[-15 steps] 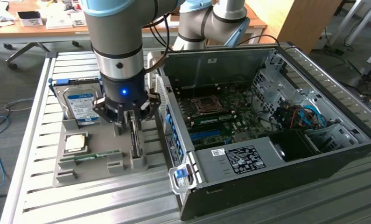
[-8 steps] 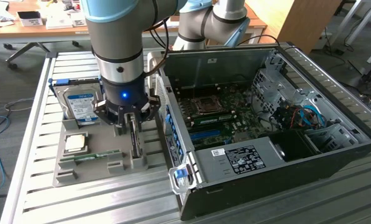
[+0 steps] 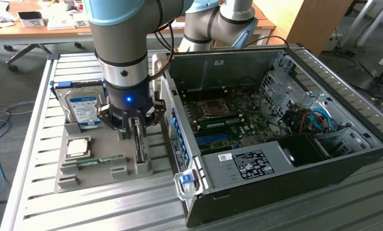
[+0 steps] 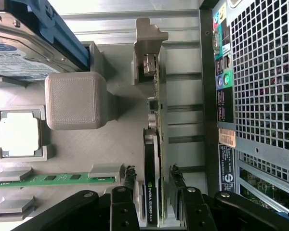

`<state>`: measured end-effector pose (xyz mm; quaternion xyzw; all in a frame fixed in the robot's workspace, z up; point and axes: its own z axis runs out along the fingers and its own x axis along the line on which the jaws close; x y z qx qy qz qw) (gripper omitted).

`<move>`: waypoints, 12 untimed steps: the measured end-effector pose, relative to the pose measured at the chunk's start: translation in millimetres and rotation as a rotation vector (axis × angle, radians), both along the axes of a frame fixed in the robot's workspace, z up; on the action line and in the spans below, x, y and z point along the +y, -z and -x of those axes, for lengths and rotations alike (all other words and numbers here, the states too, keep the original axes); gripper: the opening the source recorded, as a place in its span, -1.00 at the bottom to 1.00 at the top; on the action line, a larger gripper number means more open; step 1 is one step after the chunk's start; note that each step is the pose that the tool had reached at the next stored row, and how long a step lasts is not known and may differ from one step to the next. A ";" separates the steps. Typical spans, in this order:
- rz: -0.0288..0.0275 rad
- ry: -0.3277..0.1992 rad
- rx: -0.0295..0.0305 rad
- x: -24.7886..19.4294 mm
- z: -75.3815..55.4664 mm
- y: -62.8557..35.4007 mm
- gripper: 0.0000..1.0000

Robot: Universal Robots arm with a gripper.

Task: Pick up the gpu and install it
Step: 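Pick up the gpu and move the gpu toward the slot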

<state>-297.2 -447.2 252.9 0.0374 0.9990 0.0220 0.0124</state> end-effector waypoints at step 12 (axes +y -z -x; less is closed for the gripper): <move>-0.0002 0.000 -0.0002 0.0 0.0 5.8 -0.17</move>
